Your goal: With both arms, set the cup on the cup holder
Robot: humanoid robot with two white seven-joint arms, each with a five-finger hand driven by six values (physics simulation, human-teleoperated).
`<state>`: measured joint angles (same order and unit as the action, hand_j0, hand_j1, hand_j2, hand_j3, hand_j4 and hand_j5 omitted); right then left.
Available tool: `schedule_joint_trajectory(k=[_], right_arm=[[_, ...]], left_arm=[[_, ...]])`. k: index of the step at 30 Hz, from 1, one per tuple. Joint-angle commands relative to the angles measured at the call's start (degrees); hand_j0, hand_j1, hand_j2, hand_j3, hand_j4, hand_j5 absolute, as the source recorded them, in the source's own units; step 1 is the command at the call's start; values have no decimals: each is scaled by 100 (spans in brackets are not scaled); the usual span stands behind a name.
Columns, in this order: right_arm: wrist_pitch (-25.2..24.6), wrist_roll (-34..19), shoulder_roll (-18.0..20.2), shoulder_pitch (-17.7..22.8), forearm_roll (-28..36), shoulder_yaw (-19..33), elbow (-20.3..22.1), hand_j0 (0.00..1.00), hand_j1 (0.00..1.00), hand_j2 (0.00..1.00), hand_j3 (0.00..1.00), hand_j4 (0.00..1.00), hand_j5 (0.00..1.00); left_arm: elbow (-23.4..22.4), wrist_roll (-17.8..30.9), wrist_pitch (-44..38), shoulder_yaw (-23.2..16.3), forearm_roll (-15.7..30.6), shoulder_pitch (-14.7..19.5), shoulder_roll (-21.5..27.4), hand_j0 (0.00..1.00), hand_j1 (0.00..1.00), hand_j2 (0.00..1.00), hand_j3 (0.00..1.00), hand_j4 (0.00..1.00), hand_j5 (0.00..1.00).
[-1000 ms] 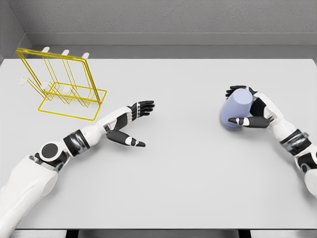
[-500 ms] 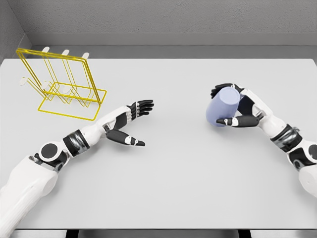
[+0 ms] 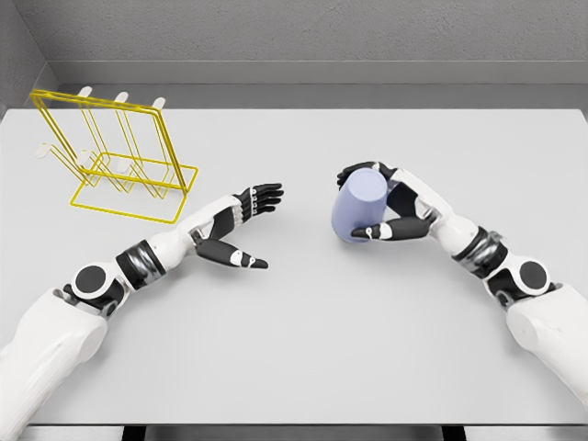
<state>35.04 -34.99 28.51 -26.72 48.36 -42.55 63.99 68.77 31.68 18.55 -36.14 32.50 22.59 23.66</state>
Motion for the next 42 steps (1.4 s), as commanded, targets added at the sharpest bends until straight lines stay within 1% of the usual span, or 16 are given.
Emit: schedule_joint_trajectory(k=[1, 3, 6, 11, 17, 20, 22, 23, 24, 28, 29, 31, 33, 34, 35, 42], right_arm=[[-4, -1, -144, 0, -37, -87, -1, 72, 72, 72, 72, 72, 72], [-4, -1, -232, -26, -37, -130, -1, 72, 72, 72, 72, 72, 72], [-6, -1, -329, -35, -46, -201, -9, 72, 72, 72, 72, 72, 72], [-15, -1, -540, -35, -274, -254, -53, 72, 72, 72, 72, 72, 72], [-32, -1, -645, -44, -336, -377, -229, 72, 72, 72, 72, 72, 72], [-32, -1, -698, -44, -336, -377, -300, 72, 72, 72, 72, 72, 72], [-32, -1, -733, -70, -336, -412, -335, 72, 72, 72, 72, 72, 72], [-32, -1, -750, -70, -336, -420, -335, 72, 72, 72, 72, 72, 72], [-32, -1, -768, -79, -336, -429, -343, 72, 72, 72, 72, 72, 72], [-32, -1, -847, -88, -336, -438, -449, 73, 73, 73, 73, 73, 73], [-32, -1, -847, -88, -336, -438, -449, 75, 75, 75, 75, 75, 75], [-32, -1, -847, -97, -336, -438, -467, 83, 83, 83, 83, 83, 83], [-32, -1, -865, -114, -336, -438, -510, 89, 89, 89, 89, 89, 89], [-32, -1, -882, -114, -345, -438, -510, 97, 97, 97, 97, 97, 97], [-24, -1, -874, -114, -538, -429, -510, 100, 100, 100, 100, 100, 100], [-15, -1, -821, -123, -556, -377, -546, 100, 100, 100, 100, 100, 100]], left_arm=[[-22, -4, -1, 11, 37, 0, -10, 100, 100, 100, 100, 100, 100], [-145, -4, -1, 11, 37, 9, -133, 100, 100, 100, 100, 100, 100], [-250, -12, 8, 134, -7, 9, -203, 100, 100, 100, 100, 100, 100], [-277, -30, 17, 222, -42, 18, -212, 100, 100, 100, 100, 100, 100], [-514, -39, 34, 309, -51, 53, -291, 100, 100, 100, 100, 100, 100], [-532, -39, 43, 301, -69, 62, -283, 100, 100, 100, 100, 100, 100], [-523, -39, 78, 327, -464, 62, -283, 100, 100, 100, 100, 100, 100], [-523, -39, 96, 380, -543, 62, -283, 100, 100, 100, 100, 100, 100], [-523, -39, 96, 397, -728, 62, -291, 100, 100, 100, 100, 100, 100], [-523, -39, 96, 485, -754, 62, -291, 100, 100, 100, 100, 100, 100], [-523, -39, 96, 503, -754, 62, -300, 100, 100, 100, 100, 100, 100], [-523, -39, 96, 503, -719, 62, -309, 100, 100, 100, 100, 100, 100], [-523, -30, 96, 503, -684, 62, -318, 100, 100, 100, 100, 100, 100], [-514, -30, 96, 503, -684, 53, -327, 100, 100, 100, 100, 100, 100], [-514, -30, 96, 503, -675, 53, -327, 100, 100, 100, 100, 100, 100], [-514, -21, 96, 503, -675, 44, -309, 100, 100, 100, 100, 100, 100]])
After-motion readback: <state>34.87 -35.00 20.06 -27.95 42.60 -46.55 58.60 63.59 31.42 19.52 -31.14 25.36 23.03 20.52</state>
